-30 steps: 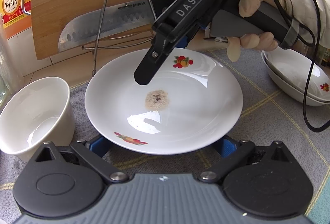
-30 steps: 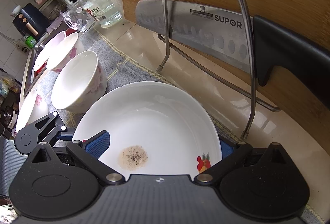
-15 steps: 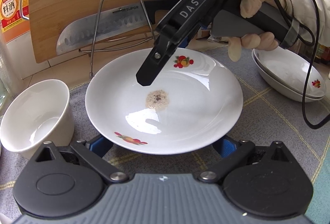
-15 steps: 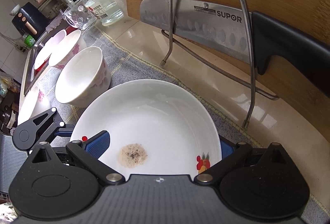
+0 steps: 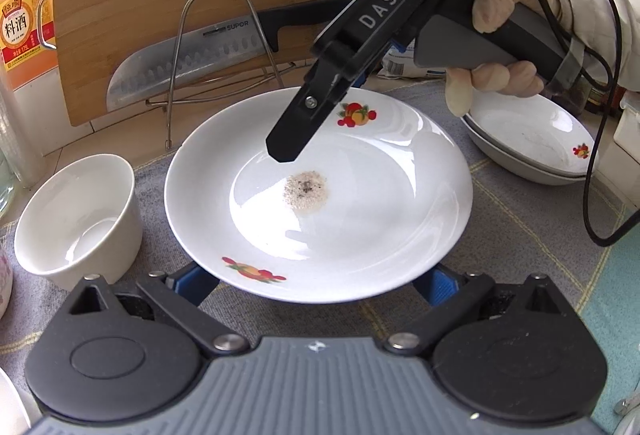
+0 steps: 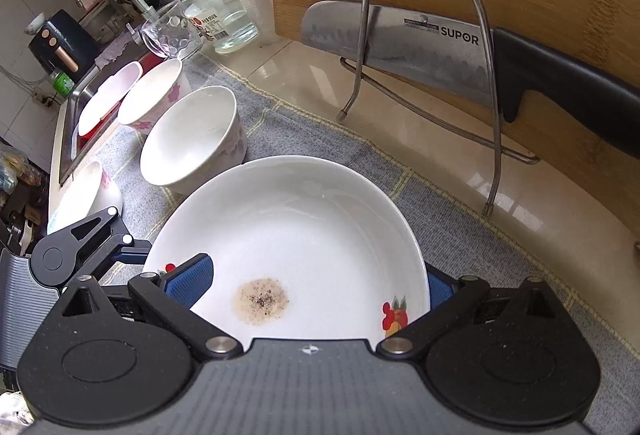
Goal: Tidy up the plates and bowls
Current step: 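Carry the stained plate with the right gripper toward the plate stack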
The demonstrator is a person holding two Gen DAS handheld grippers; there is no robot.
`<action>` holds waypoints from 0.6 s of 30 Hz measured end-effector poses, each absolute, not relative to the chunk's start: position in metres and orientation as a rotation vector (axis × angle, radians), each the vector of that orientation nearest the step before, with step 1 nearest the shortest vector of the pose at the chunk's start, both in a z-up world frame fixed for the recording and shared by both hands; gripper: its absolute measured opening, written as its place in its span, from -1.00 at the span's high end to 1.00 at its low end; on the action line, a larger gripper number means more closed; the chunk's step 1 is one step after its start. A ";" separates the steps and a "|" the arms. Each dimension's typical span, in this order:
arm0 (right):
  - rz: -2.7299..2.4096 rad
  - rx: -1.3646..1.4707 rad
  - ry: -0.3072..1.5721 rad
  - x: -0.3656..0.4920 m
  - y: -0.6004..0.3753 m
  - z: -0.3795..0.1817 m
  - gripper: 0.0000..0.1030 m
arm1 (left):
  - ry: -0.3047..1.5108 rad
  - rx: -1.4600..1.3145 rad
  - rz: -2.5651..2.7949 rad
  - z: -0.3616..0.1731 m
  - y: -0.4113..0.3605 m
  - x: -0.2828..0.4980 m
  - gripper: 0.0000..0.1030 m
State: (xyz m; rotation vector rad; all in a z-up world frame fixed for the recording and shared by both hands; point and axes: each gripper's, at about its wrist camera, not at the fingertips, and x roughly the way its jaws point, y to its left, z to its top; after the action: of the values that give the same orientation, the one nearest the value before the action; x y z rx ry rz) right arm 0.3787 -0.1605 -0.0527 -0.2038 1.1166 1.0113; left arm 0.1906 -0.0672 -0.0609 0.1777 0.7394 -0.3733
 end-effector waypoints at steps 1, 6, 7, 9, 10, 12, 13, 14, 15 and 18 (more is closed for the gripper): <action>1.010 -0.203 1.116 0.376 -0.162 -0.052 -1.00 | 0.739 0.180 -0.375 -0.060 -0.067 0.189 -0.95; 1.005 -0.193 1.109 0.363 -0.168 -0.046 -1.00 | 0.740 0.187 -0.387 -0.057 -0.072 0.180 -0.95; 1.003 -0.190 1.108 0.361 -0.169 -0.045 -1.00 | 0.741 0.187 -0.389 -0.057 -0.073 0.179 -0.95; 1.000 -0.183 1.105 0.355 -0.173 -0.042 -1.00 | 0.741 0.193 -0.394 -0.055 -0.075 0.178 -0.95; 0.999 -0.182 1.103 0.352 -0.175 -0.041 -1.00 | 0.741 0.197 -0.397 -0.054 -0.077 0.177 -0.95; 0.995 -0.177 1.100 0.347 -0.179 -0.039 -1.00 | 0.740 0.201 -0.403 -0.052 -0.079 0.174 -0.95; 0.993 -0.175 1.099 0.344 -0.180 -0.038 -1.00 | 0.740 0.202 -0.406 -0.051 -0.080 0.173 -0.95; 0.991 -0.172 1.097 0.341 -0.183 -0.037 -1.00 | 0.741 0.202 -0.409 -0.050 -0.082 0.171 -0.95; 0.989 -0.169 1.097 0.339 -0.185 -0.037 -1.00 | 0.741 0.203 -0.412 -0.050 -0.083 0.170 -0.95; 0.983 -0.160 1.092 0.331 -0.192 -0.034 -1.00 | 0.742 0.212 -0.422 -0.048 -0.087 0.166 -0.95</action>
State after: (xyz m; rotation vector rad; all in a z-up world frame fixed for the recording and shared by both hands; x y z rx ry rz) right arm 0.3315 -0.1922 -0.0342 -0.1598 1.0924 0.9827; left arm 0.1664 -0.0869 -0.0482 0.2119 0.7418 -0.4225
